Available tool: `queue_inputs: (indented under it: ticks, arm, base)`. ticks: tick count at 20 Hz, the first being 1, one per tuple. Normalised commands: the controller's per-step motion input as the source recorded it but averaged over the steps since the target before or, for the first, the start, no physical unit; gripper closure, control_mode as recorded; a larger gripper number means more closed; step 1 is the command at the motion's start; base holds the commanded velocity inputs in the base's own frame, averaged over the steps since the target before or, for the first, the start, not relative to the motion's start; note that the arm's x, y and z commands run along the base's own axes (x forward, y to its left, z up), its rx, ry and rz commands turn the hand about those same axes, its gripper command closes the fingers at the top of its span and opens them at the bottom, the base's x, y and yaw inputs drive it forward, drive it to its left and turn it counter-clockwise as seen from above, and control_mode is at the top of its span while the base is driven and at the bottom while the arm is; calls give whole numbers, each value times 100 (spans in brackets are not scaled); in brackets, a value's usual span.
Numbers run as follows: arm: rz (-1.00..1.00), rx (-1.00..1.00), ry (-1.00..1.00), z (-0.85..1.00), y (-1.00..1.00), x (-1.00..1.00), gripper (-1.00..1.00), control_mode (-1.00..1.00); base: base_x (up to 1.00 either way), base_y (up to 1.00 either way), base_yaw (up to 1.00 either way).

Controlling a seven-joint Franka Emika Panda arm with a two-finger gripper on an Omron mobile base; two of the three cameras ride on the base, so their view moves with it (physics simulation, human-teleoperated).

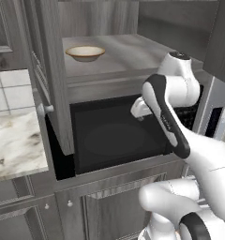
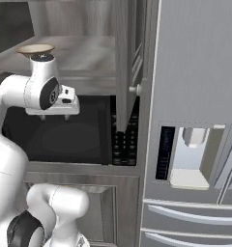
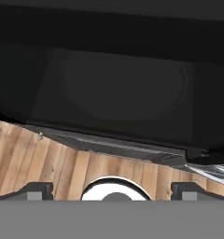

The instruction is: Take the smaller bowl and place it next to the appetizer plate on the dining counter , and place the larger bowl next to the plate with cooked food.

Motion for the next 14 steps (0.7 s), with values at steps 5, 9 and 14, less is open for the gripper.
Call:
queue_inputs:
  ticks: [5,9,14]
  arm:
    - [-10,11,-54,84,0,-40,-100,-100]
    - [-8,23,-45,79,0,6,-100,-100]
    - [-6,31,-29,78,0,48,-100,-100]
  base:
    - [0,0,0]
    - [0,0,0]
    - [0,0,0]
